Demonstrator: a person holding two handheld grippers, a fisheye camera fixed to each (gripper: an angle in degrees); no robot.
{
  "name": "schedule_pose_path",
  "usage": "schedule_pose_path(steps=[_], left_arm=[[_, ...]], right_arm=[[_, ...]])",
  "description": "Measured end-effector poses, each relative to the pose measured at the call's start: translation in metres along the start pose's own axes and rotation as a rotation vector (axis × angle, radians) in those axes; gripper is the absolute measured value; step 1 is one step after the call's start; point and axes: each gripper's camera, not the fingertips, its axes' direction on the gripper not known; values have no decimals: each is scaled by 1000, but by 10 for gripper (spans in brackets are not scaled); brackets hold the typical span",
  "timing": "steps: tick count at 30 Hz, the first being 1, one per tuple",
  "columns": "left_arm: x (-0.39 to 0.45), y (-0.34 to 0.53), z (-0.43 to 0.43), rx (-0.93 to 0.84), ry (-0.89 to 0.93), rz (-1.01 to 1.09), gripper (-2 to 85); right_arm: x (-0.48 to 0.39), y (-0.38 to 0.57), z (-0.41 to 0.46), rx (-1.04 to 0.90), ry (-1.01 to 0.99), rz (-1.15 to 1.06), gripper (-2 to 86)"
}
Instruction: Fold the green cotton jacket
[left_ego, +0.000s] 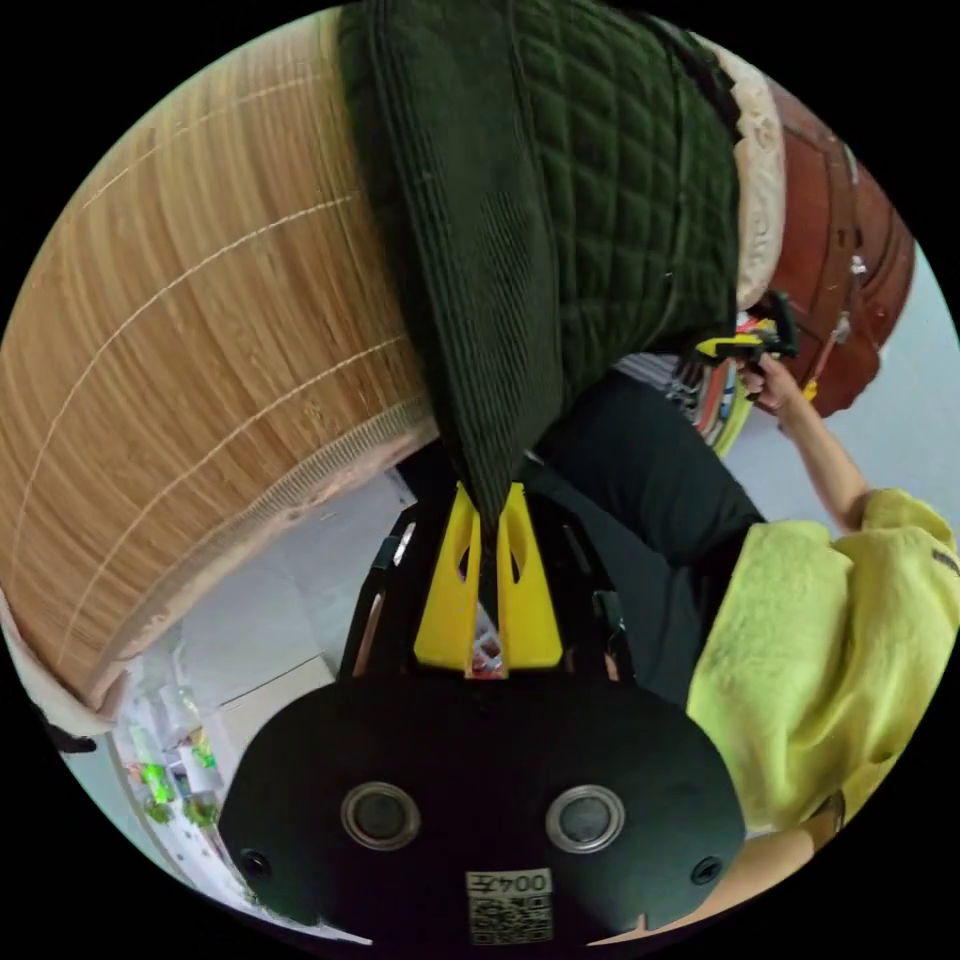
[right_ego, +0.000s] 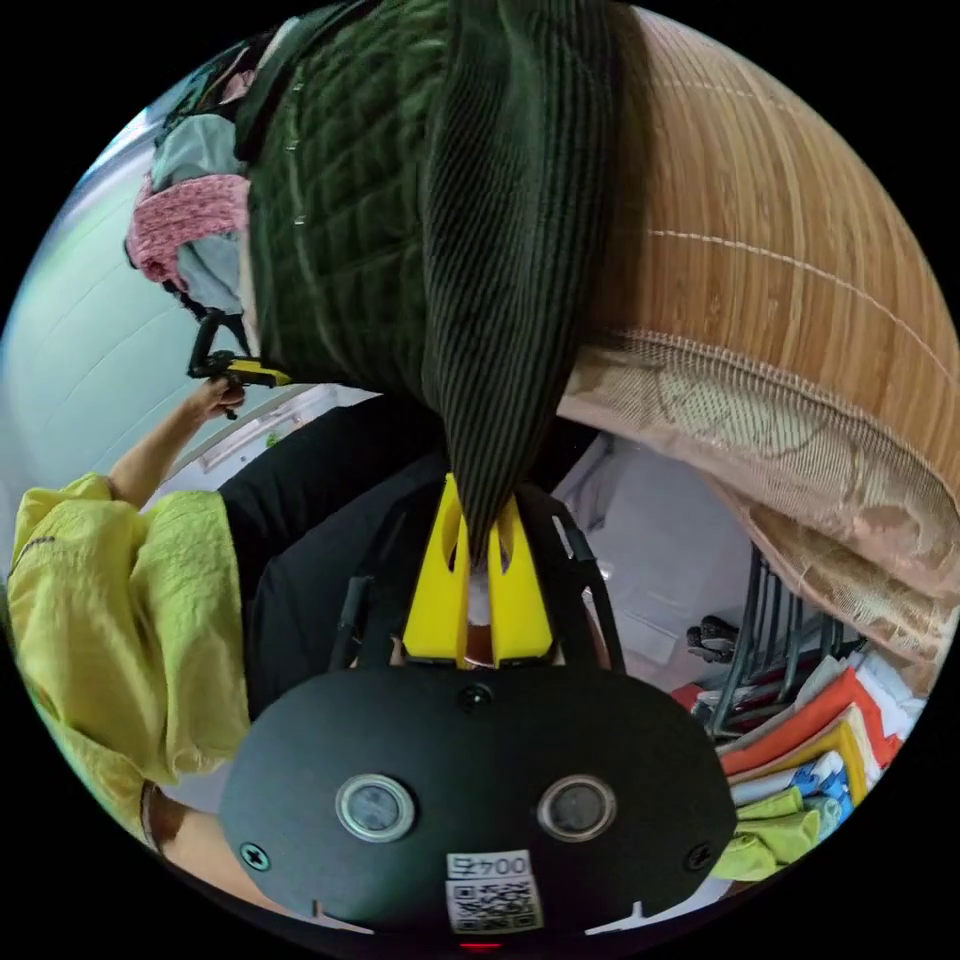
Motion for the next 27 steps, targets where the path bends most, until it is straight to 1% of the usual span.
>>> schedule_pose_path(steps=[2,5,7,11,13,18,21,26,27], left_arm=[[8,32,-29,83,101,44,43],[25,69,-69,195,213,124,43],[34,89,-92,255,262,165,44],[46,136,-134,363,326,234,46],[45,156,-142,386,346,240,46],[33,211,-138,420,463,193,47],[21,232,-127,457,592,104,47],[12,229,-125,571,811,-68,45],[13,226,-127,582,832,-73,45]], right_arm=[[-10,18,-18,34,-74,-23,91],[-31,44,-56,147,-183,-59,80],[-49,62,-87,243,-258,-93,69],[-76,84,-126,337,-300,-140,49],[-88,104,-142,382,-317,-147,33],[-94,148,-140,446,-404,-103,11],[-85,162,-128,499,-502,-16,10],[-67,138,-125,580,-668,114,11],[-63,125,-129,596,-702,137,12]])
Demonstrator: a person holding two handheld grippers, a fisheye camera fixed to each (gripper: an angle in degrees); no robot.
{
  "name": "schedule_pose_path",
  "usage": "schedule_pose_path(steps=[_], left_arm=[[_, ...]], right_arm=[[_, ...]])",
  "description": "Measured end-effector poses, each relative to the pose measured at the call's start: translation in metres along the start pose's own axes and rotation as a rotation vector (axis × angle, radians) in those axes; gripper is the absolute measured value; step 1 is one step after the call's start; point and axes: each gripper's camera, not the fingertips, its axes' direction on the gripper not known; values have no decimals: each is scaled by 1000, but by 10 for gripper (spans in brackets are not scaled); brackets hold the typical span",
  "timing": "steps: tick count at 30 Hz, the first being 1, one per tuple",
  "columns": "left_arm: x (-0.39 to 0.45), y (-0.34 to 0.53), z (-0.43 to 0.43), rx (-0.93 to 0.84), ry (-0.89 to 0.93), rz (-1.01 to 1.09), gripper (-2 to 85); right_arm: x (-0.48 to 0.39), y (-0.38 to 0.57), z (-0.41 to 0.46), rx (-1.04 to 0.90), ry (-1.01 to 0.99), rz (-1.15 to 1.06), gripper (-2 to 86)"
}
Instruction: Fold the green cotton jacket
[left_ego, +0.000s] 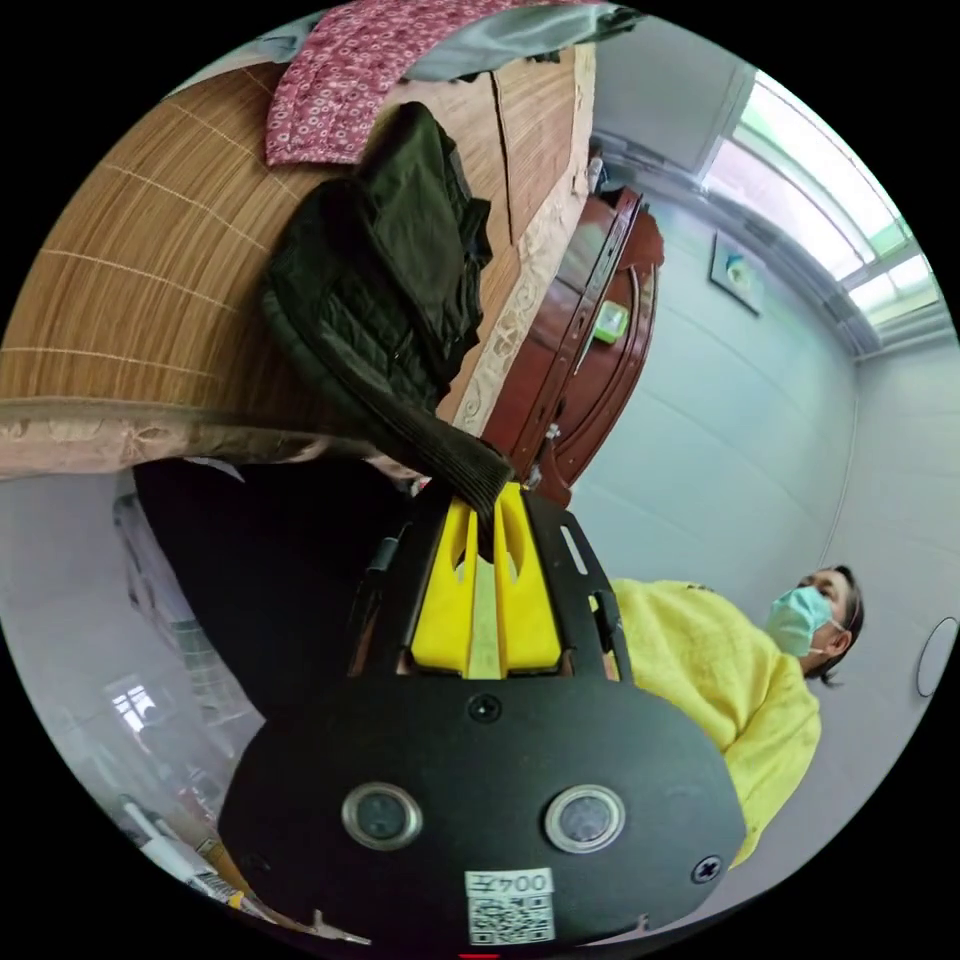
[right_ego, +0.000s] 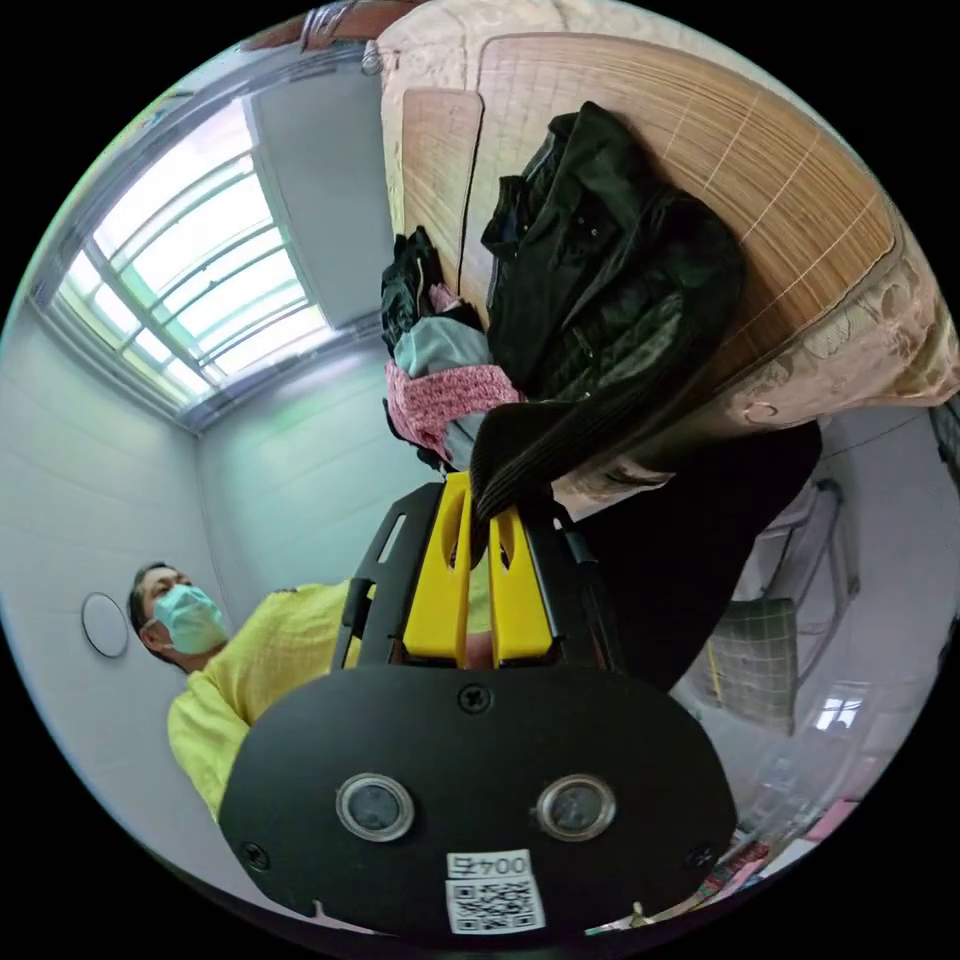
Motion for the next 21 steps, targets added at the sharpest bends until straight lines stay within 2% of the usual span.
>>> schedule_pose_path(steps=[5,14,18,21], left_arm=[[27,-48,13,144,105,-69,44],[51,-184,85,285,92,-167,43],[45,-220,111,384,70,-179,38],[60,-223,126,510,54,-104,27]], right_arm=[[-13,-74,4,92,-91,54,17],[-14,-257,44,145,-119,165,39],[25,-319,62,281,-175,244,69],[27,-333,70,392,-162,208,78]])
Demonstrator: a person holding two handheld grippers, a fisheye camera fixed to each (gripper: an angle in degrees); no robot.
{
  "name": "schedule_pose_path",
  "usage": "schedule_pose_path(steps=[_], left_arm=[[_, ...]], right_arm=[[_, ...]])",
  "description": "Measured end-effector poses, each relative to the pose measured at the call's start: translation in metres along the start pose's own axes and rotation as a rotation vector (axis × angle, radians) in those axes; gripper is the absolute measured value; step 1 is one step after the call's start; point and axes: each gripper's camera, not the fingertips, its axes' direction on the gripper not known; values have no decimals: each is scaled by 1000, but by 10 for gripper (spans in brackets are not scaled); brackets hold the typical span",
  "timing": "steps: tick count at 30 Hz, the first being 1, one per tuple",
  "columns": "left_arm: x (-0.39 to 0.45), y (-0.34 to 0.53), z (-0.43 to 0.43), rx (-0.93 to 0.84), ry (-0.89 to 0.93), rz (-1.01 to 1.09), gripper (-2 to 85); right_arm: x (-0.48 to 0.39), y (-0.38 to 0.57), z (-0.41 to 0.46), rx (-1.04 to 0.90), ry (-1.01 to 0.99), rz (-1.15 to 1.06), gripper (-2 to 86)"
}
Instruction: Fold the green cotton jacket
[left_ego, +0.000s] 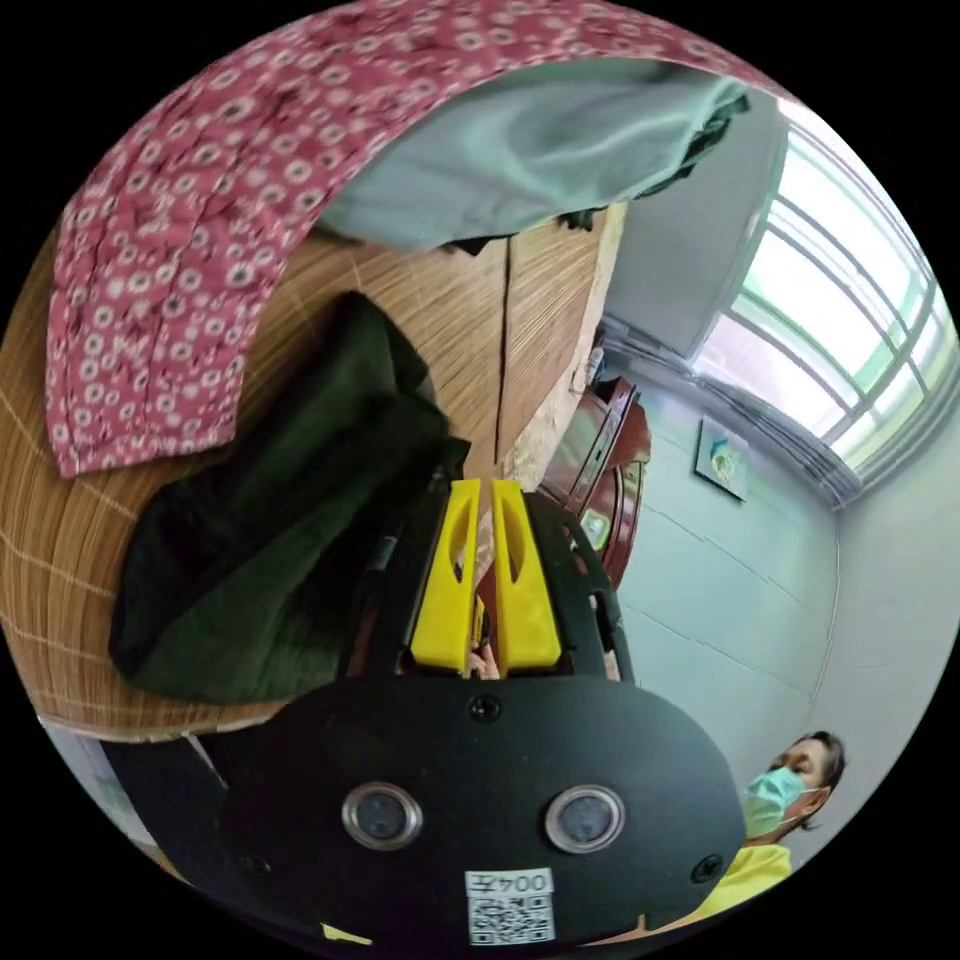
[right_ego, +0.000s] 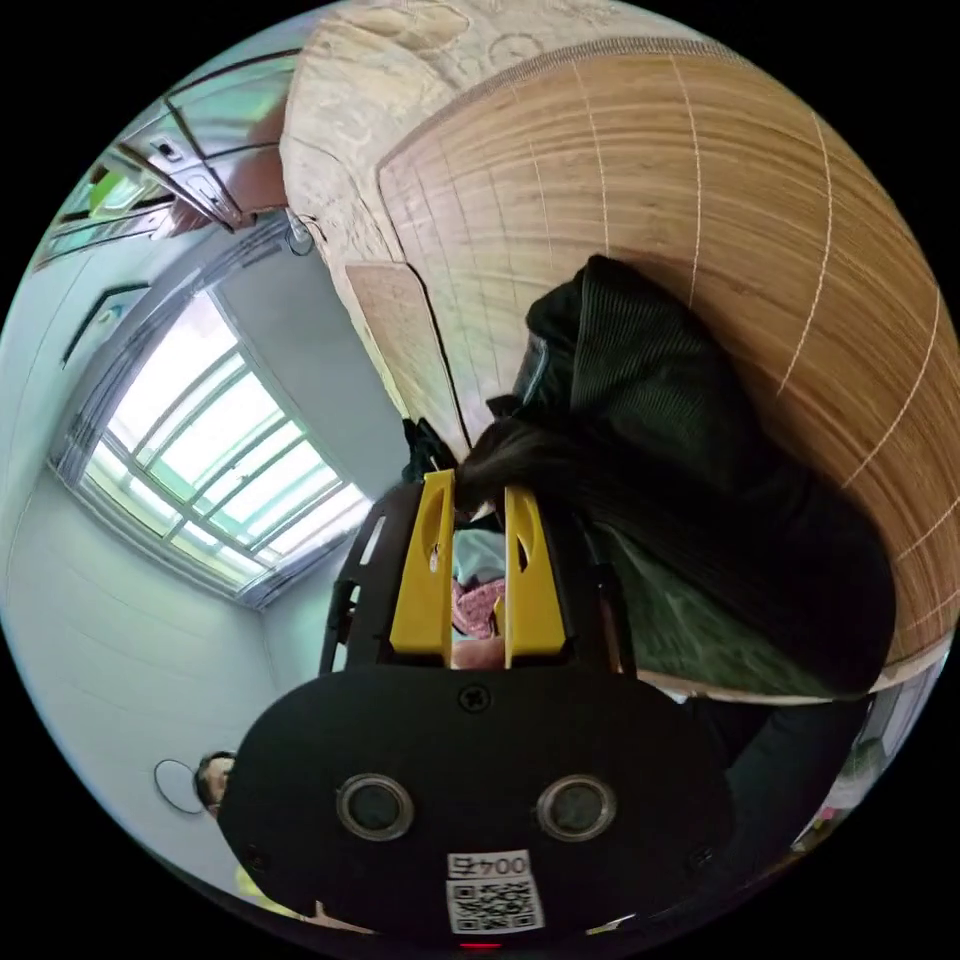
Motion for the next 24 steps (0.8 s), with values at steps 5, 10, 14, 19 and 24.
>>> schedule_pose_path(steps=[5,10,14,19,24], left_arm=[[45,43,22,-1,-327,266,12],[46,115,47,-115,-537,439,7],[23,184,68,-200,-745,535,12],[8,231,108,-309,-832,695,10],[-33,239,159,-383,-1087,772,6]], right_arm=[[-52,21,3,94,290,-253,55],[-101,79,56,-42,796,-577,2],[-76,123,120,-180,1033,-654,-6],[-26,147,206,-292,1177,-699,-8],[14,124,269,-374,1347,-752,-8]])
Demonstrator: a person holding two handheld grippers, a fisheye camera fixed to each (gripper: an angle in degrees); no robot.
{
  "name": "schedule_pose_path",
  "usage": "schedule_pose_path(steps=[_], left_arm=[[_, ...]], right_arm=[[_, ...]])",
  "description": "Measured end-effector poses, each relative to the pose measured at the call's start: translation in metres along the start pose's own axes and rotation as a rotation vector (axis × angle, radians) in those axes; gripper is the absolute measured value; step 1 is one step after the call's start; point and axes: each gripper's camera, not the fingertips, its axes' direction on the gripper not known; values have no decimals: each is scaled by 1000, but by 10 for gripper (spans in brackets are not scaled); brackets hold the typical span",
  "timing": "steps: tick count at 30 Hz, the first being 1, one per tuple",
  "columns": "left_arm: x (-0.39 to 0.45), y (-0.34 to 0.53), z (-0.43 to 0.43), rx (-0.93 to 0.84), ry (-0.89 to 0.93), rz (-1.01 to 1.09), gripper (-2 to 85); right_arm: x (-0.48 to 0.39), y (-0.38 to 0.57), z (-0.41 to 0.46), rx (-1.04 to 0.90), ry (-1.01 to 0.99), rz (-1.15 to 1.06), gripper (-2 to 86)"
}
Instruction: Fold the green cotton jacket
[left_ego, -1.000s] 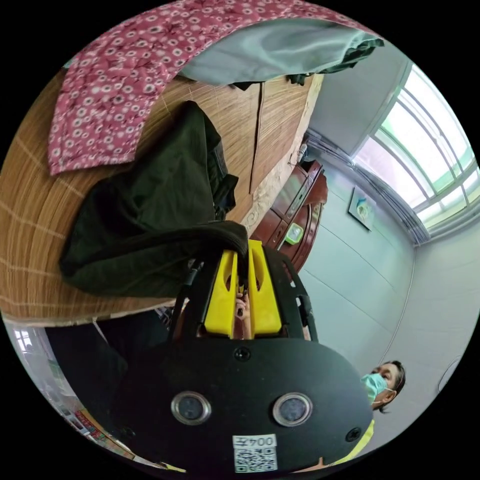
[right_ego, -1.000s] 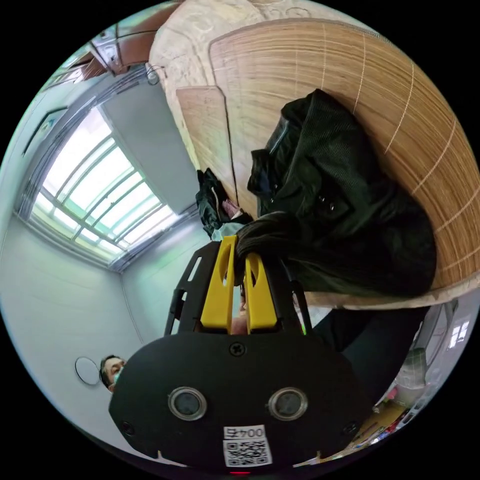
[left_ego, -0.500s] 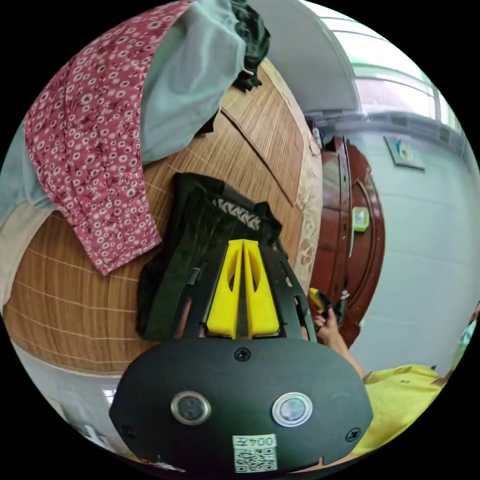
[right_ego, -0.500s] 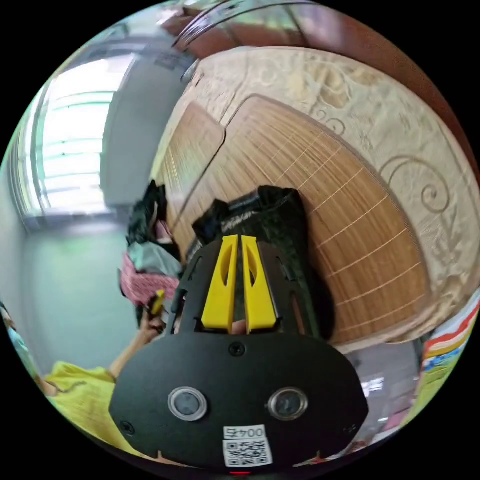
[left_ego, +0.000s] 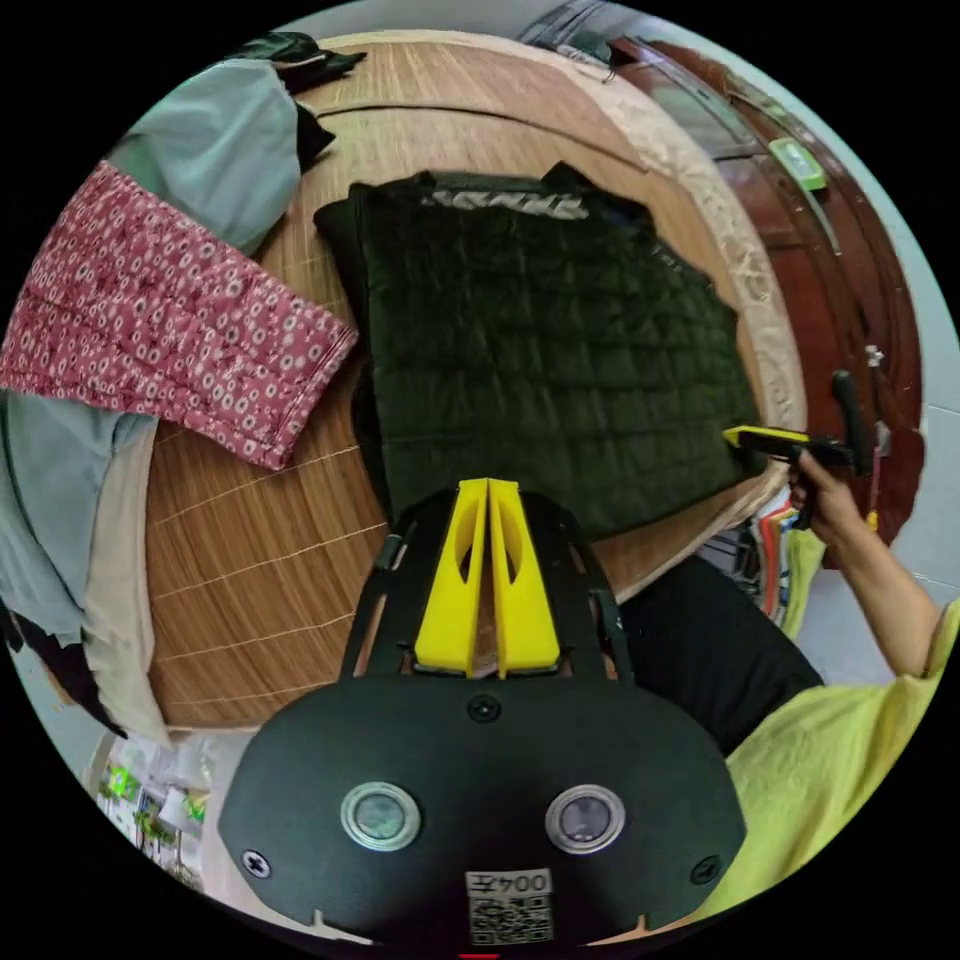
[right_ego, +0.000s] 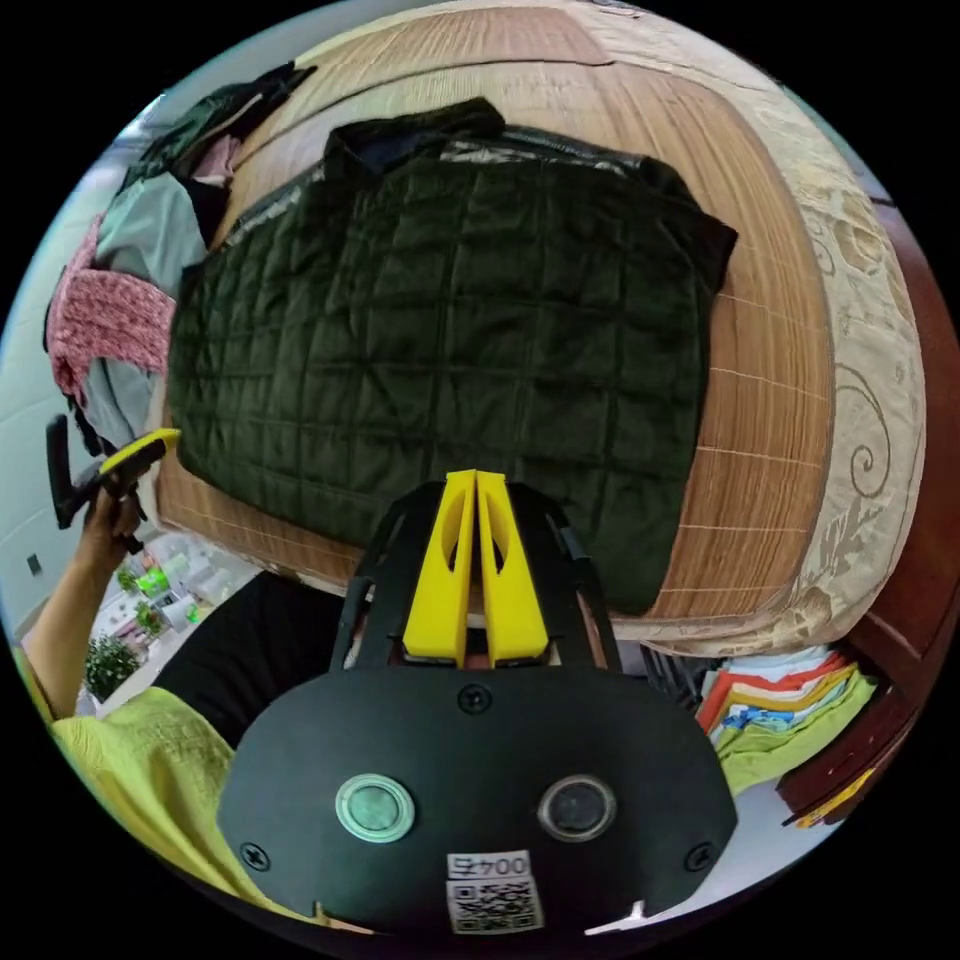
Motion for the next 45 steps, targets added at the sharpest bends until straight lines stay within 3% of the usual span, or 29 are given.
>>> schedule_pose_path(steps=[8,12,14,16,18,22,26,32,36,38,45], left_arm=[[2,7,48,3,65,-24,9],[14,15,11,76,4,29,13],[27,14,-24,188,-19,119,21],[35,1,-37,226,-40,192,34],[44,-21,-41,237,-73,266,56],[68,-86,-39,241,-103,435,100],[103,-142,-27,169,-206,634,143],[138,-199,-10,73,-263,758,187],[148,-222,7,-33,-324,794,194],[142,-232,12,-75,-250,753,191],[148,-231,27,-99,-251,737,180]], right_arm=[[-27,-34,37,-7,109,-121,-6],[-8,-44,13,-72,-58,-206,3],[13,-43,-21,66,-114,-198,18],[47,-52,-57,216,-175,-194,100],[68,-71,-73,254,-184,-210,150],[71,-128,-89,255,-68,-372,162],[56,-180,-86,183,-31,-514,170],[56,-228,-64,64,-13,-620,179],[67,-238,-51,26,-53,-633,181],[69,-239,-44,5,-66,-643,181],[71,-221,-42,-5,-118,-682,145]])
